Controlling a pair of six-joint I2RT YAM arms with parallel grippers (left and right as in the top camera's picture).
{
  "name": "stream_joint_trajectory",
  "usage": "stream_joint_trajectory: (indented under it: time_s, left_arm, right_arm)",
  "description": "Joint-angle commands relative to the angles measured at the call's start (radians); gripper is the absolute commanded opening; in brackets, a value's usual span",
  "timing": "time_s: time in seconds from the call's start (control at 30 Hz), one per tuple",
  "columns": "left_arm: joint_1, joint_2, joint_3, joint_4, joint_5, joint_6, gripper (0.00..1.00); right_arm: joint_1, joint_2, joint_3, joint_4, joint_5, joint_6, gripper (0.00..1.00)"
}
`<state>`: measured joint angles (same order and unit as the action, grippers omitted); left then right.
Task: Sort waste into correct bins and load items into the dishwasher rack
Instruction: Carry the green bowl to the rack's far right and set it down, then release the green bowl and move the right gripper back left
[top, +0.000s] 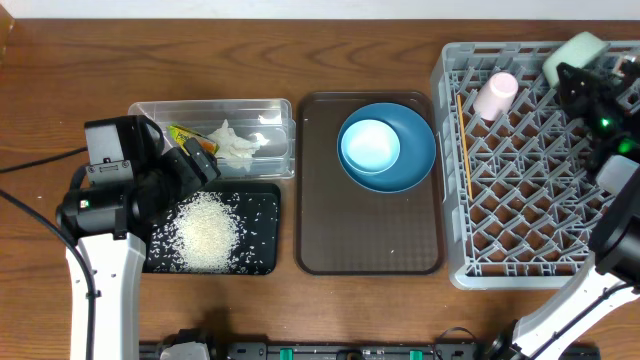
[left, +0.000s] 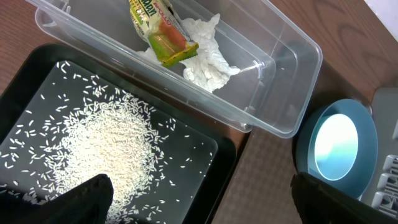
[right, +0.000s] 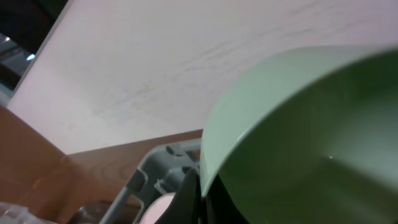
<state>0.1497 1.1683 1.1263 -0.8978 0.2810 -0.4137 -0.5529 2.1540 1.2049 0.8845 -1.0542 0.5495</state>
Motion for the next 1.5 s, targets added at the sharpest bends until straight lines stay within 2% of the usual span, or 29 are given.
stream_joint_trajectory:
  time_s: [0.0,0.23,0.33,0.5,0.87,1.13,1.33,1.47]
  left_arm:
    - [0.004,-0.010,0.002,-0.003,-0.013,0.013,0.94]
    - [0.004,-0.010,0.002,-0.003,-0.013,0.013,0.94]
    - [0.004,-0.010,0.002,-0.003,-0.013,0.013,0.95]
    - [0.004,-0.010,0.002,-0.003,-0.013,0.013,0.95]
    - [0.004,-0.011,0.002,-0.003,-0.013,0.013,0.95]
    - [0.004,-0.010,0.002,-0.003,-0.013,0.013,0.94]
    - [0.004,-0.011,0.002,-0.003,-0.013,0.013,0.95]
    - [0.004,-0.010,0.002,-0.003,-0.013,0.013,0.95]
  right_arm:
    - [-0.026,0.040,-0.003,-0.001,-0.095,0.071,0.01]
    - [-0.059,0.040,-0.003,0.006,-0.242,0.142,0.03]
    - [-0.069,0.040,-0.003,0.006,-0.274,0.177,0.18]
    - [-0.092,0.039,-0.003,0.007,-0.302,0.231,0.27]
    - [-0.125,0.035,-0.009,0.048,-0.320,0.404,0.32]
    - [-0.042,0.035,-0.009,0.303,-0.335,0.637,0.34]
    - [0.073,0.035,-0.009,0.694,-0.334,0.919,0.34]
    - [0.163,0.013,-0.009,0.692,-0.354,0.938,0.33]
